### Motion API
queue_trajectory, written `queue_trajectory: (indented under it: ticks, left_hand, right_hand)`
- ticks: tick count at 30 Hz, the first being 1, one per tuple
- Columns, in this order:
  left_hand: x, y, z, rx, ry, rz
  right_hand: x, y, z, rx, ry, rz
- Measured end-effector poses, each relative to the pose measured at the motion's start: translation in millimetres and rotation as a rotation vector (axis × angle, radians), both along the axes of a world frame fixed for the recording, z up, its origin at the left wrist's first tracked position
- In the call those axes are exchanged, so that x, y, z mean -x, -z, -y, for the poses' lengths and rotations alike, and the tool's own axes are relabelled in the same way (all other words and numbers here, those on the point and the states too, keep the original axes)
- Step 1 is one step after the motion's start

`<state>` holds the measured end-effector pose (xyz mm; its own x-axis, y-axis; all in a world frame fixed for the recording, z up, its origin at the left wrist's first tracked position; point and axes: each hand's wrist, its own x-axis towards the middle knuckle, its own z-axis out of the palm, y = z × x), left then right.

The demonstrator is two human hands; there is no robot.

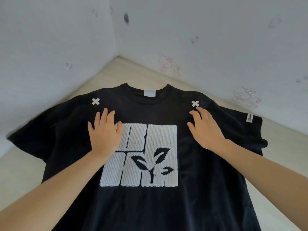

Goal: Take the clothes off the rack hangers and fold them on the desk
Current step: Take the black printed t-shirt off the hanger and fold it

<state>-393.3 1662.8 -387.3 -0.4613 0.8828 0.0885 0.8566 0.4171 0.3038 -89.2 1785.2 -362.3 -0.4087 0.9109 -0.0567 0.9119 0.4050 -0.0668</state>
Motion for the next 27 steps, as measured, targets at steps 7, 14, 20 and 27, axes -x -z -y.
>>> queue_trajectory:
  ticks: [7, 14, 20, 27]
  left_hand:
    - [3.4, 12.9, 0.3, 0.19, 0.094, -0.09]
    - [-0.2, -6.0, -26.9, 0.349, 0.048, -0.055]
    - [-77.5, -25.7, -26.3, 0.174, 0.238, 0.021]
    - [-235.8, -25.3, -15.4, 0.134, 0.26, 0.351]
  right_hand:
    - [-21.1, 2.8, -0.3, 0.211, -0.018, 0.068]
    - [-40.4, -28.5, -28.4, 0.272, -0.018, -0.013]
    - [-114.7, -45.8, -72.9, 0.225, 0.155, 0.157]
    - [-190.0, -34.9, -99.3, 0.347, 0.187, 0.253]
